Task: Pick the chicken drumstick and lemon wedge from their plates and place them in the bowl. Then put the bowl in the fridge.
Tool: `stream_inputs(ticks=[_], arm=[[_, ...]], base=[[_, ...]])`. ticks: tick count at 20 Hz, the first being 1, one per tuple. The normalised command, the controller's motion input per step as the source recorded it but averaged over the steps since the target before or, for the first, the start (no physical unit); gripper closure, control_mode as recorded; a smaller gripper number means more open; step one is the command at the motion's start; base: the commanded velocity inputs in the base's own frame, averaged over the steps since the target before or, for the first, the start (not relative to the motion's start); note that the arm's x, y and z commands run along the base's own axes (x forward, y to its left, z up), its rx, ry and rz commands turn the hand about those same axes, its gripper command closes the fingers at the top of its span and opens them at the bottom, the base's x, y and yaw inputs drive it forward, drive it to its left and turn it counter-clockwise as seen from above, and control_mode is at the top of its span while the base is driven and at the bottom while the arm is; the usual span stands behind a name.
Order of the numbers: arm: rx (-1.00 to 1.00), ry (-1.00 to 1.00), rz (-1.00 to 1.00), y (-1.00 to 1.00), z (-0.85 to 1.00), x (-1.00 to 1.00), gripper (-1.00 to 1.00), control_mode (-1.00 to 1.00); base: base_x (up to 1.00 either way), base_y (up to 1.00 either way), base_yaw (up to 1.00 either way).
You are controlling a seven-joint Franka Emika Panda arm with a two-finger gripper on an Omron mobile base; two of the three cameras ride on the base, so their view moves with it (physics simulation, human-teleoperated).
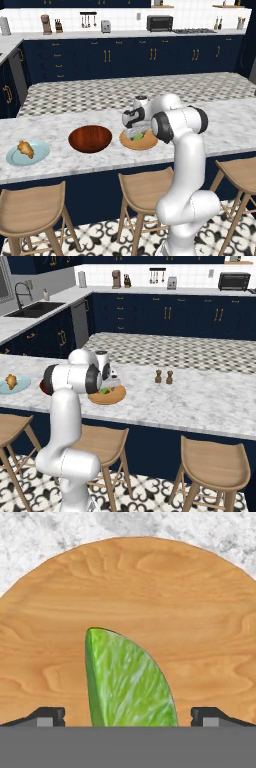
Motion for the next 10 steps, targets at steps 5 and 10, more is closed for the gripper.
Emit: stream_inputs(ticks=[5,10], arm=[[0.0,-0.05,0.0,0.0,-0.14,0.0,1.0,-1.0],[0.0,-0.09,0.0,0.02,0.01,-0.01,1.0,-1.0]], base=[[0.0,0.0,0.0],[0.0,0.0,0.0]])
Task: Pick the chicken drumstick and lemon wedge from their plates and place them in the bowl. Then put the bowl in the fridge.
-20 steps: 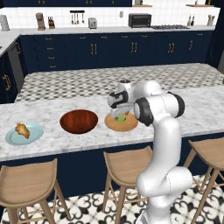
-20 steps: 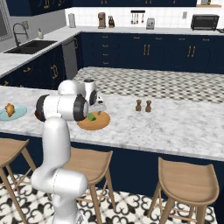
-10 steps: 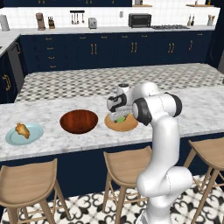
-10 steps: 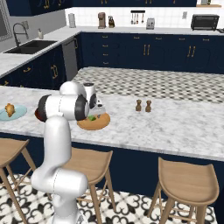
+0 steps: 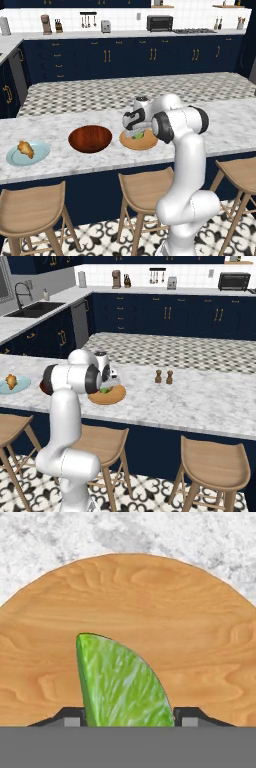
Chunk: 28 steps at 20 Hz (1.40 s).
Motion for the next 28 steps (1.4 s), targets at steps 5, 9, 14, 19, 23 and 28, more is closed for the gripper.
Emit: stream_inputs(ticks=[5,9,14,19,23,28], arm=[[0.04,-0.19,0.0,0.11,0.6,-0.24,1.0,-1.0],[0.09,-0.38,0.0,0.29,0.83,-0.78,1.0,-1.0],[0.08,-0.23,0.02,0.35,0.96,-0.77,1.0,-1.0],[0.06,-0.02,0.04,0.55,0.6,-0.62,1.0,-1.0],[0.01,0.03,0.06,0.84,0.41,-0.38,1.0,-1.0],[-0.05,0.21,0.03,1.0,0.06,-0.12,1.0,-1.0]], base=[[0.0,0.0,0.0],[0.0,0.0,0.0],[0.0,0.0,0.0],[0.0,0.0,0.0],[0.0,0.0,0.0],[0.0,0.0,0.0]])
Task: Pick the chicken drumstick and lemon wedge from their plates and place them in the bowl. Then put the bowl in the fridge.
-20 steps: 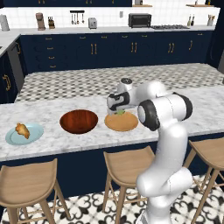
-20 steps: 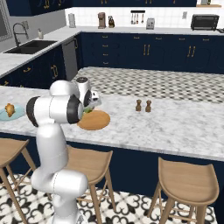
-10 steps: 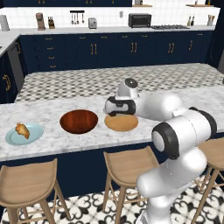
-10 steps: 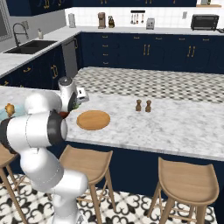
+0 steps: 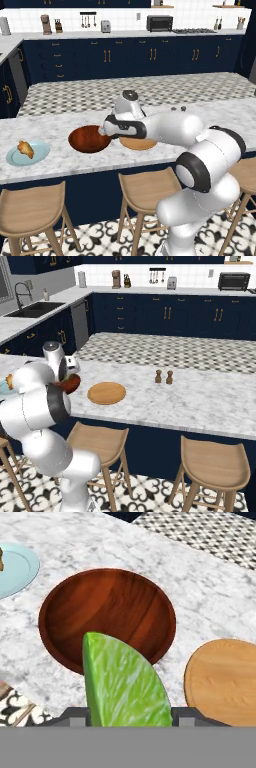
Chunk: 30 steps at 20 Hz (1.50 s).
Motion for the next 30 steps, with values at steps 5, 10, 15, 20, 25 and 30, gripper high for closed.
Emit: stream_inputs(ticks=[5,10,15,20,25,30], arm=[[-0.15,0.13,0.01,0.64,-0.45,0.0,1.0,-1.0],[-0.11,0.09,0.0,0.04,-0.56,0.08,1.0,-1.0],[-0.02,0.02,0.0,-0.02,-0.23,0.28,1.0,-1.0],[0.0,-0.02,0.0,0.06,0.0,0.32,1.0,-1.0],[0.0,0.0,0.0,0.22,-0.18,0.31,1.0,-1.0],[0.0,0.0,0.0,0.12,-0.3,0.09,1.0,-1.0]], base=[[0.0,0.0,0.0],[0.0,0.0,0.0],[0.0,0.0,0.0],[0.0,0.0,0.0],[0.0,0.0,0.0],[0.0,0.0,0.0]])
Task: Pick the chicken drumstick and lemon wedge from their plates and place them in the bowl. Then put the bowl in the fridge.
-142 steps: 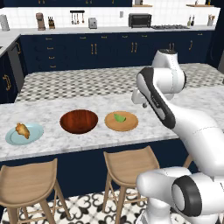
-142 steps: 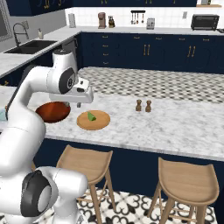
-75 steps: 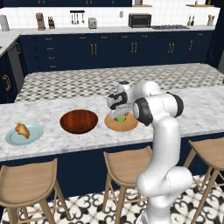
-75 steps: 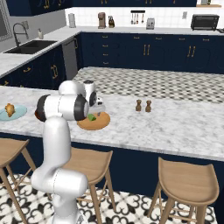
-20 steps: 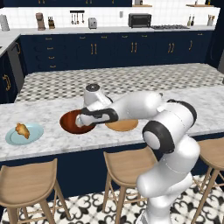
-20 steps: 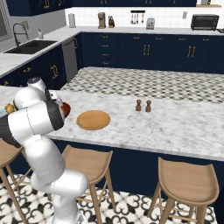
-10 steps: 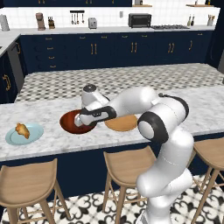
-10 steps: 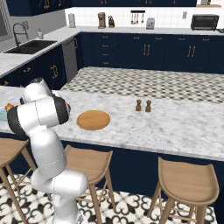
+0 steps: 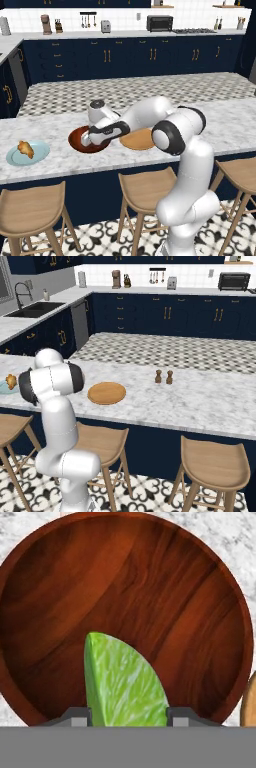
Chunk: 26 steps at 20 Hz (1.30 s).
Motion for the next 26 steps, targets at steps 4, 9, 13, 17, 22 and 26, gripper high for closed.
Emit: stream_inputs(ticks=[4,9,13,17,22,26], arm=[[0.0,0.0,0.0,0.0,-0.28,0.0,-1.0,-1.0],[0.0,-0.01,0.0,-0.01,-0.02,0.02,-1.0,-1.0],[0.0,0.0,0.0,-0.01,0.0,0.0,-1.0,-1.0],[0.02,0.0,0.0,-0.09,0.19,0.0,-1.0,-1.0],[0.17,0.0,-0.07,-0.61,0.66,-0.28,-1.0,-1.0],[0.14,0.0,-0.19,-0.96,0.23,-0.39,-1.0,-1.0]], base=[[0.0,0.0,0.0],[0.0,0.0,0.0],[0.0,0.0,0.0],[0.0,0.0,0.0],[0.0,0.0,0.0],[0.0,0.0,0.0]])
